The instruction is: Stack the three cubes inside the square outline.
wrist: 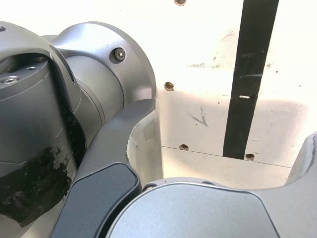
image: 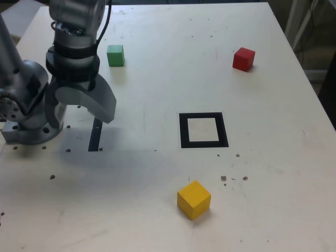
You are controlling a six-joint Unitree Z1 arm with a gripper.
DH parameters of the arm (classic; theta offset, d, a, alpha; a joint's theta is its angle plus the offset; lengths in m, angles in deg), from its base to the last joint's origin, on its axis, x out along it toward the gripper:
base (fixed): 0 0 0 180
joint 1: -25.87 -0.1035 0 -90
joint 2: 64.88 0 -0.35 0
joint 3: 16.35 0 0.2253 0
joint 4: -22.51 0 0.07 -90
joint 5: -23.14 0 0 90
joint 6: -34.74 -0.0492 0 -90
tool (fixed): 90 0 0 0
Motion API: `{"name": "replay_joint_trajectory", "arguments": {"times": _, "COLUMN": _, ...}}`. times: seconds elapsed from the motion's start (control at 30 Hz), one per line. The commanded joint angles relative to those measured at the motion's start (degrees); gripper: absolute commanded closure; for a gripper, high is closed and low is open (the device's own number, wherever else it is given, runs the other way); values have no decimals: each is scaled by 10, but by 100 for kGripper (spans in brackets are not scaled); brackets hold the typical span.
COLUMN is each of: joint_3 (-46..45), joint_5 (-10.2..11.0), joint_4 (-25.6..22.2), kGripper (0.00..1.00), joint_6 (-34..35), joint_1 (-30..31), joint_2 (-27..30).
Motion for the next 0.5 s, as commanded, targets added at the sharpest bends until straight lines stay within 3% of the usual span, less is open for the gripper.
{"name": "replay_joint_trajectory", "arguments": {"times": 0.0, "joint_3": -1, "joint_5": -1, "joint_4": 1, "kGripper": 1, "joint_6": 0, "joint_1": 1, "joint_2": 4}}
{"name": "replay_joint_trajectory", "arguments": {"times": 0.27, "joint_3": -1, "joint_5": 3, "joint_4": 2, "kGripper": 1, "joint_6": -2, "joint_1": 1, "joint_2": 10}}
{"name": "replay_joint_trajectory", "arguments": {"times": 0.47, "joint_3": 28, "joint_5": 8, "joint_4": -32, "kGripper": 0, "joint_6": -1, "joint_1": 1, "joint_2": 23}}
